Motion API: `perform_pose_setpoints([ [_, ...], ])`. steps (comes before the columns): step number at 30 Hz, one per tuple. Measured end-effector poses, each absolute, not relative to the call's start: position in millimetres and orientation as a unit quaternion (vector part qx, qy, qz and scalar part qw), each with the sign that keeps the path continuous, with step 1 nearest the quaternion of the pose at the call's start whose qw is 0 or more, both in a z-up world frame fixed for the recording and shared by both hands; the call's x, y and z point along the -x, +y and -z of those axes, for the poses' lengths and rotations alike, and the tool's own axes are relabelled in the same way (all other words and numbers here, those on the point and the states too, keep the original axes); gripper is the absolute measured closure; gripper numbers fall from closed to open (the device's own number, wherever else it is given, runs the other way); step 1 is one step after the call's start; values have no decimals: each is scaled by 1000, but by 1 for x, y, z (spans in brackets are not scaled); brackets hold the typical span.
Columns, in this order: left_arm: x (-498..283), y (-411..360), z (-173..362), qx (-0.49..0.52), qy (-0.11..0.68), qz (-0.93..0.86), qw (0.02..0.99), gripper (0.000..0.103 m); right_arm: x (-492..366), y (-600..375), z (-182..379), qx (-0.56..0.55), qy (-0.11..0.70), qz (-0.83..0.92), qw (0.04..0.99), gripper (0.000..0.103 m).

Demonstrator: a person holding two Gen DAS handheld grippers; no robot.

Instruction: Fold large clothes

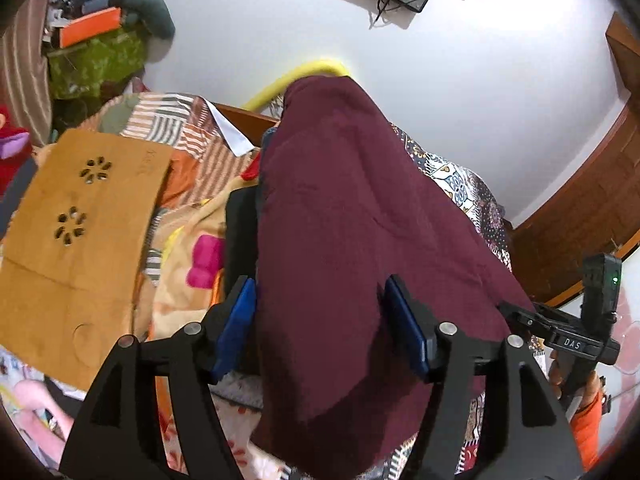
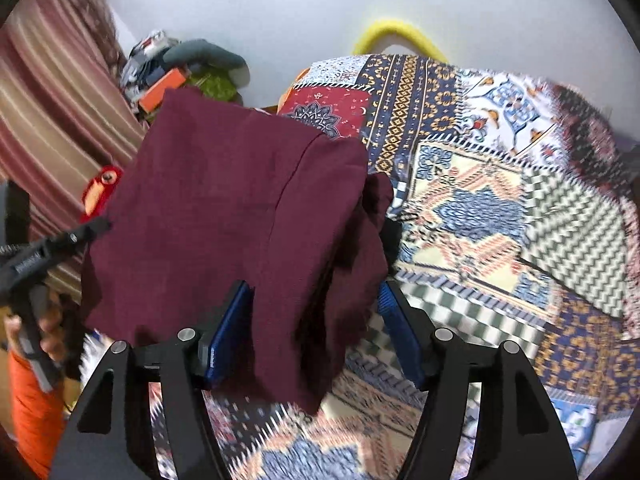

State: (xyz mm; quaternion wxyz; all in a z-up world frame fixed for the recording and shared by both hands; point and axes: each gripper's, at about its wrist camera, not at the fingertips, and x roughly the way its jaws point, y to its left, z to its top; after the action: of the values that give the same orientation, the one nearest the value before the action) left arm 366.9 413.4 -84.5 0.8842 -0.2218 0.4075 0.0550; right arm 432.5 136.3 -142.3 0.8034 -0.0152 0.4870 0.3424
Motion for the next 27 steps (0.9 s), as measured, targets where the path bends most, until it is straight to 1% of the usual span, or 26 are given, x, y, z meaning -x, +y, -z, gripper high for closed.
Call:
perform_pose_setpoints([
  [3,-345,405,80,218,414,-59,882,35,-419,128,137,37,479,-338,809,39],
  [8,-317,379,73,160,431,-86,884,35,-391,111,113,49,459,-335,822,39],
  [12,-290,358,48,143,411,-91,896,35,-369,101,80,50,420,-341,840,39],
  [17,-253,327,-6,128,354,-80,923,35,-325,85,26,43,341,-344,874,39],
  [21,-209,296,-59,123,283,-58,949,35,-277,69,-16,37,261,-358,895,39],
  [27,-145,245,-107,72,182,-65,979,35,-214,43,-50,7,164,-376,912,39],
])
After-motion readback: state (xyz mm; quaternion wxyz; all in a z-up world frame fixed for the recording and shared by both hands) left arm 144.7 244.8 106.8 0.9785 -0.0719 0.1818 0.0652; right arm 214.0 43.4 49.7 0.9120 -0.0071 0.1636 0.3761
